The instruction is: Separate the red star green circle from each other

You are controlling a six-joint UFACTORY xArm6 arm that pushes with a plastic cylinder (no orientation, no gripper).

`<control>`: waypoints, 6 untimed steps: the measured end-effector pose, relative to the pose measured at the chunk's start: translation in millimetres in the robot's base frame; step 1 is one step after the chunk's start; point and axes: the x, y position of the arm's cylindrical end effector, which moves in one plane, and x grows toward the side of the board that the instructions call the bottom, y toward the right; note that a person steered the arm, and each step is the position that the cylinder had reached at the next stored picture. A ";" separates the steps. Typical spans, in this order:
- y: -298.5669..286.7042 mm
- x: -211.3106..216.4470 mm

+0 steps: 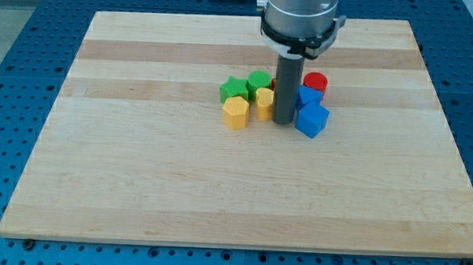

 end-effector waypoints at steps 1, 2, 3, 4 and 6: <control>0.0 -19.9; 0.0 -37.6; -1.2 -53.8; -21.0 -62.5; -71.6 -85.1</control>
